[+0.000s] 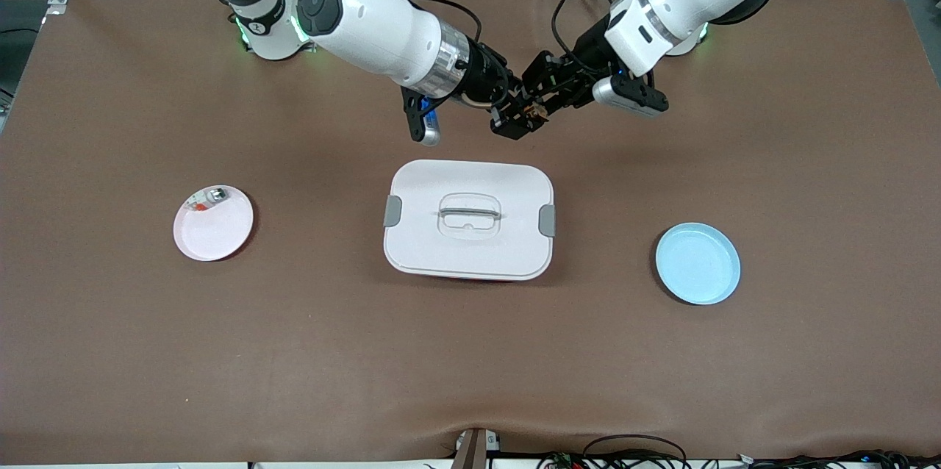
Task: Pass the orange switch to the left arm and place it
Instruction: 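Close the left gripper on the orange switch beside the right gripper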
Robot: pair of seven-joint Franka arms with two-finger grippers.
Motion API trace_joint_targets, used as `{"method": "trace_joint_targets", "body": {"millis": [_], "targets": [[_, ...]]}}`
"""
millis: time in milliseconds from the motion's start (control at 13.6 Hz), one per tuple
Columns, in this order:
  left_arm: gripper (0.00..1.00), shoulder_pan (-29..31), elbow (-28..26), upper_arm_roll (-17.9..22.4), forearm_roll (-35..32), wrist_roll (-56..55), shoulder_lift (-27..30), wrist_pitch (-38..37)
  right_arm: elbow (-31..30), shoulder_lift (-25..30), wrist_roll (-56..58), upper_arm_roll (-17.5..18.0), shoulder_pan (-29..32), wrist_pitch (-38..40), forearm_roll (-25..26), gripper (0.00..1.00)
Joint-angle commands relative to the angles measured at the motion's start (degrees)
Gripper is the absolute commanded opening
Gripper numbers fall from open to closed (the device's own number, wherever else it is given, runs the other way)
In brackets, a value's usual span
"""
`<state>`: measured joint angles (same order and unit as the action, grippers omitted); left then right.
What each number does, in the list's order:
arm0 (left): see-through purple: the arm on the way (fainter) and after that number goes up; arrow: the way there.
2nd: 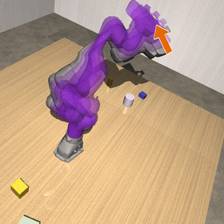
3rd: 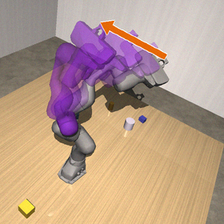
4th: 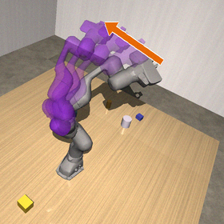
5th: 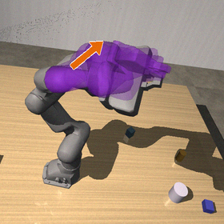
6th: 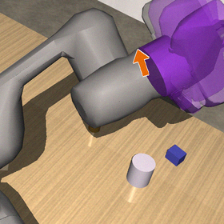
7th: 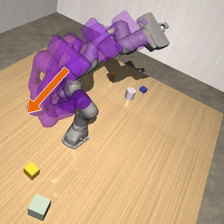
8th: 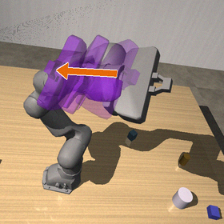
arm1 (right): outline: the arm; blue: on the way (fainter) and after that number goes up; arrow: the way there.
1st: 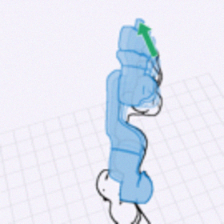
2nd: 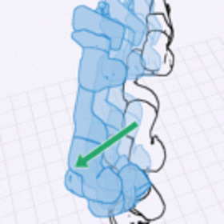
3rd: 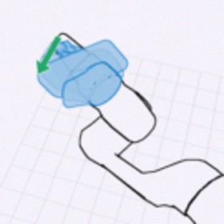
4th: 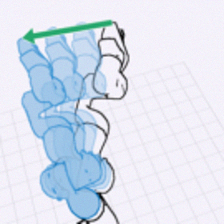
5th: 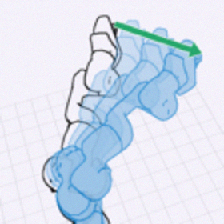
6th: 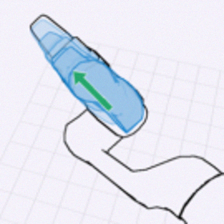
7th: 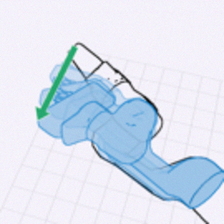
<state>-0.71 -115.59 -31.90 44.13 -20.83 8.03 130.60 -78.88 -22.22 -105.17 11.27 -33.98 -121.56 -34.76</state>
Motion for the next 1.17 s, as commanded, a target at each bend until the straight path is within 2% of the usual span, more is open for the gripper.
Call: {"method": "trace_joint_targets", "body": {"millis": [0,147,367,440,513,587,660,733,953,1100], "targets": [[0.35,0.4,-0.3,-0.4,1.1,1.6,0.3,0.2,1.8,-0.8,-1.0,-0.5,-0.7,0.0,-0.5,0.23],[0.00,0.5,-0.2,-0.4,1.1,2.7,0.3,0.2,1.8,-0.8,-1.0,-0.5,-0.7,0.1,-0.5,0.24],[0.00,0.9,-0.2,-0.2,1.0,5.2,0.3,-0.3,1.8,-0.8,-1.0,-0.5,-0.7,0.1,-0.5,0.29],[0.00,1.1,-0.3,-0.1,0.9,6.1,0.3,-0.3,1.8,-0.8,-1.0,-0.5,-0.7,0.1,-0.5,0.38],[0.00,2.3,-0.2,-0.1,0.9,7.6,0.3,-0.3,1.8,-0.8,-1.0,-0.5,-0.7,0.1,-0.6,0.57],[0.00,2.9,-0.2,-0.1,0.8,8.5,0.2,-0.3,1.8,-0.8,-1.0,-0.5,-0.7,0.2,-0.8,0.86],[0.00,3.1,-0.2,-0.1,0.7,9.4,0.1,-0.4,1.8,-0.8,-1.0,-0.5,-0.6,0.2,-0.8,0.97],[0.00,3.1,-0.2,0.0,0.5,10.2,-0.2,-0.3,1.8,-0.8,-1.0,-0.5,-0.5,0.4,-0.8,1.00],[0.00,3.5,-0.1,0.0,0.1,11.0,-0.9,-0.4,1.8,-0.8,-0.7,-0.5,0.0,0.6,-0.8,1.00],[0.00,5.3,-0.1,0.1,-3.2,11.9,-1.3,-1.9,1.8,-0.7,-0.6,-0.5,0.3,0.8,-0.9,1.00]]}}
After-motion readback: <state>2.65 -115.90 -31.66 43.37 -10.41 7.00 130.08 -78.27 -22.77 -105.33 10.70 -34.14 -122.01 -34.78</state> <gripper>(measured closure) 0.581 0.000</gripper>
